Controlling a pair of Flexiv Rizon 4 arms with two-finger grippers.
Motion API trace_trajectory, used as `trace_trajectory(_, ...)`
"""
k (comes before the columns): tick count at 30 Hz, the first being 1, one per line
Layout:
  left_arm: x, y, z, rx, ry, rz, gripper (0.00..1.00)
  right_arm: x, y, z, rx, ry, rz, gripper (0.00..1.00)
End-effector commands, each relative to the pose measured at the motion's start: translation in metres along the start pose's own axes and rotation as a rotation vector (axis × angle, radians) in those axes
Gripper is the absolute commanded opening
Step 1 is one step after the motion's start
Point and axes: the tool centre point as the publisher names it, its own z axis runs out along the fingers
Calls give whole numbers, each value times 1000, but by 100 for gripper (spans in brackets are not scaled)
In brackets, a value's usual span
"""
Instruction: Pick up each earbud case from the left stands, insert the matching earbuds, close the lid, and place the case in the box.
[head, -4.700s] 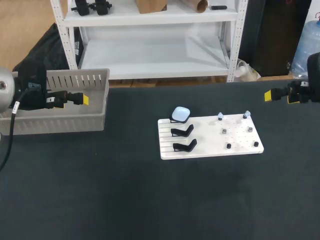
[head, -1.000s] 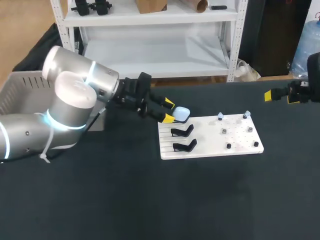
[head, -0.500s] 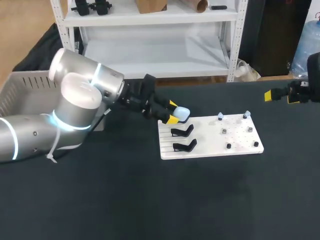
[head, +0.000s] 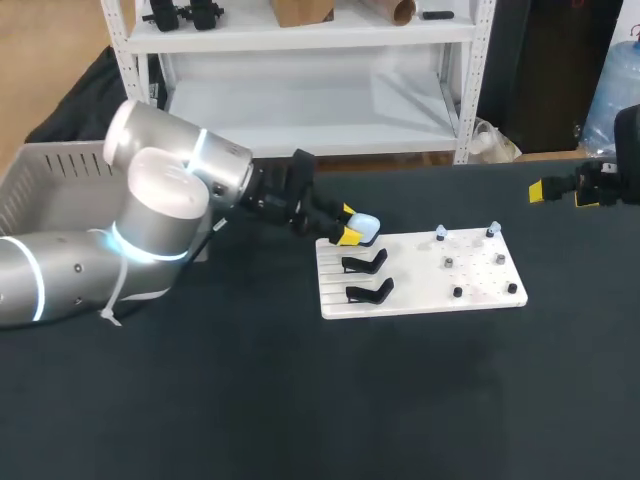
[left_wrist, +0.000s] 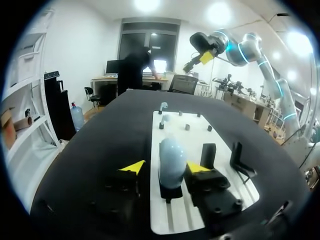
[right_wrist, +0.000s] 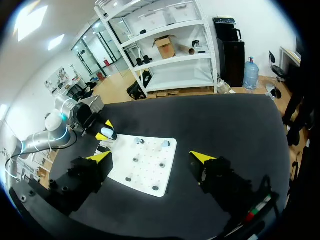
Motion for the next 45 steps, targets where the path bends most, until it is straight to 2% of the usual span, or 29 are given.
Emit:
trace_trajectory(1,0,1,2,2,-1,0,39,0,0,-1,1,1,0,100)
trace_trajectory(3,-1,0,2,3,-3,0,31,0,0,-1,1,1,0,100)
trace_trajectory(4,-1,-1,2,4,-4,1,22,0,0,-1,1,1,0,100)
trace_trajectory(5,-1,-1,1,4,-5,2,7,0,0,-1,1,1,0,100)
trace_trajectory(6,-2,-2,1,4,-6,3,0,0,0,-1,1,1,0,100)
trace_trajectory(13,-14,-18,-19,18,-50,36,0,0,0,-1,1,1,0,100)
trace_trajectory(20,-44,-54,-43,11,-158,88,0,0,0,-1,1,1,0,100)
trace_trajectory(23,-58,-73,-48,-36,-222,168,0,0,0,-1,1,1,0,100)
trace_trajectory(30,-89,-98,-56,-75,-320,232,0,0,0,-1,1,1,0,100)
trace_trajectory(34,-100,-104,-63,-97,-334,229,0,0,0,-1,1,1,0,100)
trace_trajectory(45,-100,-104,-63,-97,-334,229,0,0,0,-1,1,1,0,100)
